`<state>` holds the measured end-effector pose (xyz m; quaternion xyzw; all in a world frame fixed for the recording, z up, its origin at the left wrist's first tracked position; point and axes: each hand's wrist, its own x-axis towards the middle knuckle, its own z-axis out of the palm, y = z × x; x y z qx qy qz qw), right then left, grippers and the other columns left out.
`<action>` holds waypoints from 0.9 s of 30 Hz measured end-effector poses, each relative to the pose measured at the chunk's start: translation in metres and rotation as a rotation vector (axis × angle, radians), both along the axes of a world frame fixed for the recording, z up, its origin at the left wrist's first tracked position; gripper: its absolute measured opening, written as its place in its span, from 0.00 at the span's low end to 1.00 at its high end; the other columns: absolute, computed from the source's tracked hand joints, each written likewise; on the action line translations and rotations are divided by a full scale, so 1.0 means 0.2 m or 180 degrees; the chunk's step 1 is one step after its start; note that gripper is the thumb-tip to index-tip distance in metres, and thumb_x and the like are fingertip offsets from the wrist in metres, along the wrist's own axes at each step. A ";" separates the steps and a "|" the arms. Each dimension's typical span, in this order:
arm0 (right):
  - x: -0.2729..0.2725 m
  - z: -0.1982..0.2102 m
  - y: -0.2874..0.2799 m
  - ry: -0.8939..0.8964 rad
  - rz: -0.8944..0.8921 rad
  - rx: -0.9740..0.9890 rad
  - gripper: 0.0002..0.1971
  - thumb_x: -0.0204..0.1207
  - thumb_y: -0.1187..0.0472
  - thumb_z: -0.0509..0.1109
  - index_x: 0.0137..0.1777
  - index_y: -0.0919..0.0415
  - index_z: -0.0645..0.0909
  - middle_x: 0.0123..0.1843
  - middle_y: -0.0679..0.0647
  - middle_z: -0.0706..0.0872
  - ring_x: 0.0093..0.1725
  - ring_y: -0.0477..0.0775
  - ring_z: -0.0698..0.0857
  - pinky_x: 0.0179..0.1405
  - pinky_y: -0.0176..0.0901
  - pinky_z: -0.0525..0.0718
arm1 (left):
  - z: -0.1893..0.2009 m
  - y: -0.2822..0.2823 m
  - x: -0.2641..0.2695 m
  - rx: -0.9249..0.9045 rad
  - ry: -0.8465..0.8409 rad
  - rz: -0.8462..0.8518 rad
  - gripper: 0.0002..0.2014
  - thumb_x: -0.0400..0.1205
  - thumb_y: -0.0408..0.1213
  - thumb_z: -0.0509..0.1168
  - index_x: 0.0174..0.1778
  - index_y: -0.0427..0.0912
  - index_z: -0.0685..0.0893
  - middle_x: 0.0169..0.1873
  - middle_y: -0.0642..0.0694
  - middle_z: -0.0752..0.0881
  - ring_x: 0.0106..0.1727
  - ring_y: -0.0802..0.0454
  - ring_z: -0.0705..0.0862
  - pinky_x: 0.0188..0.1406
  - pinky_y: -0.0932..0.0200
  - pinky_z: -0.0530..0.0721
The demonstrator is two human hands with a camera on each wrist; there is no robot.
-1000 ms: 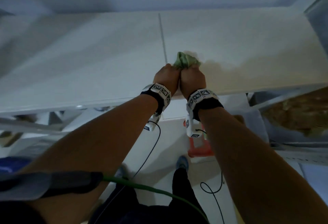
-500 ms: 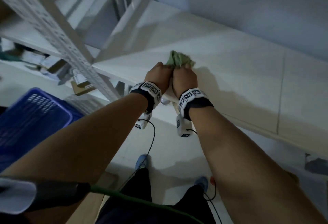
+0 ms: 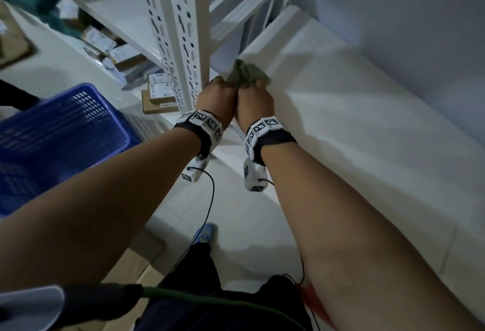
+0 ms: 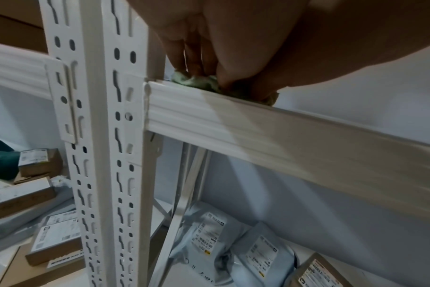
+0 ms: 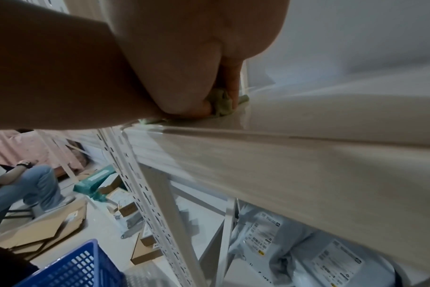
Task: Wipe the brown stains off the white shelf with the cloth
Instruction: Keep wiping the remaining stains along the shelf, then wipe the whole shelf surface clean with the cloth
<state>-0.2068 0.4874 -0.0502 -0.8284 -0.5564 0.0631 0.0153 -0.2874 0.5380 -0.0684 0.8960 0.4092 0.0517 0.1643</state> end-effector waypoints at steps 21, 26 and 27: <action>0.96 -0.04 -0.26 0.0215 -0.0017 0.0095 0.16 0.85 0.66 0.54 0.69 0.69 0.75 0.70 0.69 0.76 0.70 0.66 0.75 0.61 0.53 0.78 | 0.07 -0.27 0.93 -0.0341 0.0085 0.0380 0.17 0.85 0.35 0.53 0.67 0.36 0.79 0.58 0.34 0.82 0.57 0.36 0.83 0.54 0.48 0.80; 1.25 -0.06 -0.55 -0.0075 -0.0074 -0.0146 0.15 0.81 0.64 0.58 0.64 0.65 0.79 0.66 0.67 0.80 0.69 0.65 0.77 0.58 0.57 0.83 | 0.07 -0.51 1.25 -0.0548 0.0099 0.0025 0.16 0.84 0.32 0.53 0.59 0.31 0.83 0.58 0.33 0.81 0.57 0.35 0.83 0.52 0.49 0.79; 1.30 -0.06 -0.60 -0.0123 -0.0171 -0.0279 0.16 0.81 0.63 0.58 0.64 0.65 0.79 0.67 0.66 0.79 0.68 0.65 0.77 0.59 0.56 0.82 | 0.06 -0.56 1.29 -0.0574 0.0119 -0.0014 0.16 0.84 0.32 0.54 0.60 0.32 0.83 0.58 0.33 0.80 0.57 0.35 0.82 0.53 0.49 0.79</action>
